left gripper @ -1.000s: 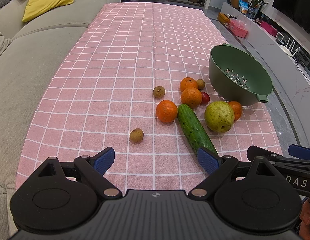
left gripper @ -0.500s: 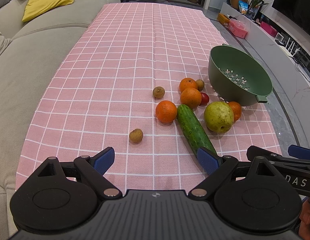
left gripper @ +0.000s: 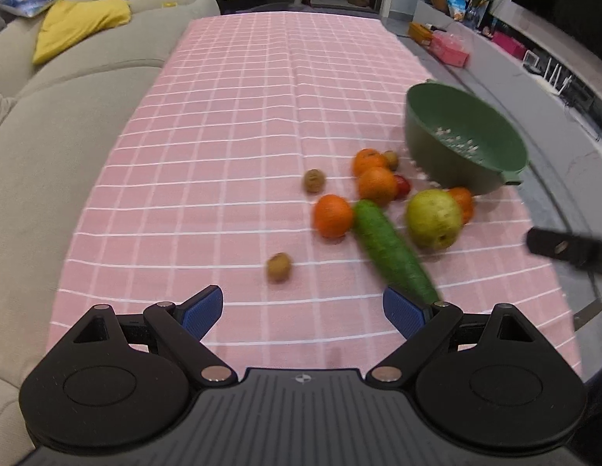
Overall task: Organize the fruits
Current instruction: 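Grasp the kiwi with the left tool while the right tool grasps an orange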
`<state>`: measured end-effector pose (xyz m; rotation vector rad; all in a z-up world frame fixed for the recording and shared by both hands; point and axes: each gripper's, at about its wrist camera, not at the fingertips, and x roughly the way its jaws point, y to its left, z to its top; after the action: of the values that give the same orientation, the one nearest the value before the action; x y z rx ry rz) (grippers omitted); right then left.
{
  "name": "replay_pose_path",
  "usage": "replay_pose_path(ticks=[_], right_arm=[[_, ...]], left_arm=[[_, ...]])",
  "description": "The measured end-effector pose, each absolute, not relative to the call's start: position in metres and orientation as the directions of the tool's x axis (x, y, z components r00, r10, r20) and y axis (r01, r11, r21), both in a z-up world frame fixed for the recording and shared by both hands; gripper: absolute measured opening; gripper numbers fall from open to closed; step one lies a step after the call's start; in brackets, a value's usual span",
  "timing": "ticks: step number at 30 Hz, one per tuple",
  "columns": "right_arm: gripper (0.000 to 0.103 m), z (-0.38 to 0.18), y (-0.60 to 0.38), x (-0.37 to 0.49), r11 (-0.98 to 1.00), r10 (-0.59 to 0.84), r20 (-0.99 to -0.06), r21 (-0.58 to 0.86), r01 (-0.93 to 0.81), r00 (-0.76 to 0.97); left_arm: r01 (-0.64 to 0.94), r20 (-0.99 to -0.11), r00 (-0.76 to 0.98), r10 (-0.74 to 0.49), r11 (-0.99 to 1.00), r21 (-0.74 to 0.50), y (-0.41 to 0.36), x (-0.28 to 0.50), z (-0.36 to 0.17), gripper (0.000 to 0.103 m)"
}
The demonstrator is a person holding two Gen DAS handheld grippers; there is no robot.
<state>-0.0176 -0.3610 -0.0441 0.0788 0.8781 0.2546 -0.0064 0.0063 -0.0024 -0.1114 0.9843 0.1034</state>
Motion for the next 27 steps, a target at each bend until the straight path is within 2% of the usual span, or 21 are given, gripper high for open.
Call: replay_pose_path(ticks=[4, 5, 7, 8, 9, 13, 16, 22, 24, 25, 27], right_arm=[[0.096, -0.056, -0.385, -0.003, 0.952, 0.306, -0.771, 0.264, -0.157, 0.558], [0.089, -0.061, -0.388, 0.0, 0.951, 0.307, -0.778, 0.267, -0.155, 0.547], [0.084, -0.07, -0.393, 0.006, 0.949, 0.316, -0.785, 0.274, -0.158, 0.533], [0.084, -0.075, -0.395, 0.009, 0.948, 0.317, -0.786, 0.28, -0.151, 0.531], [0.084, -0.08, -0.398, 0.013, 0.947, 0.319, -0.782, 0.292, -0.138, 0.536], [0.084, -0.097, -0.41, 0.026, 0.929, 0.325, -0.756, 0.366, -0.045, 0.568], [0.084, -0.106, -0.411, 0.037, 0.889, 0.396, -0.732, 0.456, -0.033, 0.554], [0.081, -0.11, -0.394, 0.058, 0.891, 0.388, -0.72, 0.453, -0.034, 0.576], [0.075, -0.112, -0.387, 0.065, 0.892, 0.395, -0.72, 0.448, -0.052, 0.57], [0.068, -0.115, -0.383, 0.069, 0.893, 0.399, -0.726, 0.446, -0.057, 0.561], [0.066, -0.12, -0.379, 0.074, 0.895, 0.396, -0.735, 0.443, -0.052, 0.551]], left_arm=[[-0.142, -0.836, 0.549, 0.014, 0.987, -0.077, 0.021, -0.009, -0.009, 0.102], [-0.14, -0.835, 0.551, 0.012, 0.987, -0.078, 0.023, -0.009, -0.011, 0.102], [-0.134, -0.84, 0.542, 0.009, 0.988, -0.076, 0.025, -0.007, -0.017, 0.093], [-0.123, -0.842, 0.539, 0.005, 0.99, -0.073, 0.025, -0.006, -0.02, 0.087], [-0.113, -0.842, 0.539, 0.004, 0.991, -0.068, 0.024, -0.005, -0.023, 0.085], [-0.078, -0.833, 0.553, 0.018, 0.996, -0.031, 0.022, -0.001, -0.036, 0.082], [-0.054, -0.819, 0.574, 0.015, 0.998, -0.02, 0.022, 0.004, -0.043, 0.079], [-0.02, -0.803, 0.597, 0.005, 1.0, -0.009, 0.02, 0.022, -0.051, 0.077], [-0.011, -0.803, 0.595, 0.0, 1.0, -0.009, 0.02, 0.028, -0.056, 0.075], [-0.009, -0.807, 0.591, -0.003, 1.0, -0.01, 0.021, 0.032, -0.059, 0.075], [-0.005, -0.81, 0.586, -0.014, 1.0, -0.022, 0.023, 0.037, -0.063, 0.072]])
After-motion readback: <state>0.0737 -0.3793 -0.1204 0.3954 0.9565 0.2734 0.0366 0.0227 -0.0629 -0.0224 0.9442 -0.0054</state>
